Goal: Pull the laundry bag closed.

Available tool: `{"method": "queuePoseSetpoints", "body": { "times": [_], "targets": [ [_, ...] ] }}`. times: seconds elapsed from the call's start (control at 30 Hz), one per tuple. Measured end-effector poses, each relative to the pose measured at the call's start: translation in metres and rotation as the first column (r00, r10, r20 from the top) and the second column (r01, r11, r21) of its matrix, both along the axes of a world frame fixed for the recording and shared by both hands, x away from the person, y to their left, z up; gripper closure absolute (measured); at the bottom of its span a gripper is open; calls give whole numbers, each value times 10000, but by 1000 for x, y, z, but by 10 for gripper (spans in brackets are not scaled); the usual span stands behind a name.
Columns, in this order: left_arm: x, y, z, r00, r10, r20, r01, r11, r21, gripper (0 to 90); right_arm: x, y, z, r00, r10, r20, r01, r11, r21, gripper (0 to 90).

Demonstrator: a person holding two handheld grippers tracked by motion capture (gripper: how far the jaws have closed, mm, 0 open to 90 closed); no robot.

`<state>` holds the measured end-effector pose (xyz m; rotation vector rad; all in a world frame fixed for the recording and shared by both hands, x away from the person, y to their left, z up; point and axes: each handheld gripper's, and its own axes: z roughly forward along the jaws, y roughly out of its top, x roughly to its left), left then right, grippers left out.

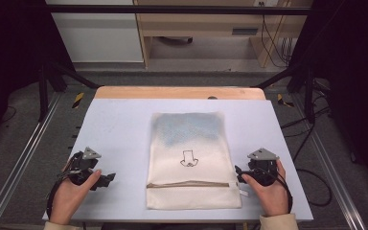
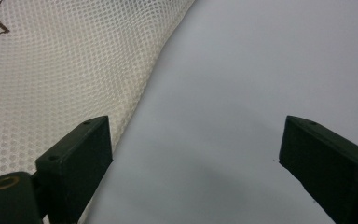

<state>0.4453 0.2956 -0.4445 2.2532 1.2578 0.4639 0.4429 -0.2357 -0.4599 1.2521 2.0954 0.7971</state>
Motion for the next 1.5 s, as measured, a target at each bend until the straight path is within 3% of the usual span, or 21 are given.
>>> {"method": "queuePoseSetpoints", "body": {
  "times": [0.17,0.3,0.43,0.5,0.63,0.7,0.73,0.93,0.97,1.0,1.07,1.1,1.13,1.27,1.3,1.33,1.4,1.5],
  "targets": [
    [-3,-5,-2,9997,-93,208,88,9997,237,66,-6,4,5,9992,357,155,-356,9993,-63,144],
    [-3,-12,-5,9995,-279,148,273,9989,377,63,-10,10,8,9982,566,183,-564,9983,-111,182],
    [-8,-19,-4,9982,-515,316,504,9981,357,54,-10,20,12,9948,1015,-6,-1015,9947,-181,212],
    [-9,-21,-5,9971,-686,336,675,9972,337,48,-7,32,14,9897,1400,-287,-1406,9899,-189,221],
    [-10,-22,-7,9959,-836,333,825,9961,326,42,-5,46,19,9798,1955,-430,-1966,9802,-231,249],
    [-9,-21,-8,9966,-795,221,786,9962,380,45,-4,60,22,9619,2690,-485,-2703,9626,-209,285],
    [-8,-20,-8,9965,-813,218,803,9958,433,45,-4,60,22,9619,2690,-485,-2703,9626,-209,285],
    [-6,-9,-7,9984,-540,180,532,9977,417,50,-5,94,35,9259,3726,-622,-3760,9248,-577,276],
    [-6,-8,-6,9987,-485,136,479,9981,400,51,-6,105,40,9099,4079,-750,-4125,9089,-617,290],
    [-6,-8,-6,9989,-448,150,442,9983,391,51,-6,105,40,9099,4079,-750,-4125,9089,-617,290],
    [-6,-8,-6,9988,-467,153,460,9981,411,52,-6,115,44,8972,4329,-875,-4390,8958,-694,313],
    [-6,-9,-7,9988,-463,146,457,9981,419,55,-5,124,47,8812,4628,-967,-4695,8805,-650,353],
    [-6,-10,-7,9987,-488,176,479,9979,441,57,-5,124,47,8812,4628,-967,-4695,8805,-650,353],
    [-5,-14,-8,9982,-586,158,579,9973,460,58,-1,140,53,8603,4949,-1223,-5048,8604,-695,432],
    [-5,-14,-8,9981,-610,120,604,9971,459,60,1,147,54,8502,5106,-1283,-5211,8509,-669,456],
    [-5,-14,-8,9980,-617,112,611,9970,475,60,1,147,54,8502,5106,-1283,-5211,8509,-669,456],
    [-5,-15,-9,9980,-628,98,623,9970,467,60,3,154,56,8401,5235,-1422,-5361,8413,-698,495],
    [-4,-19,-11,9980,-619,92,613,9964,581,60,5,165,56,8136,5554,-1720,-5721,8175,-664,561]
  ]
}}
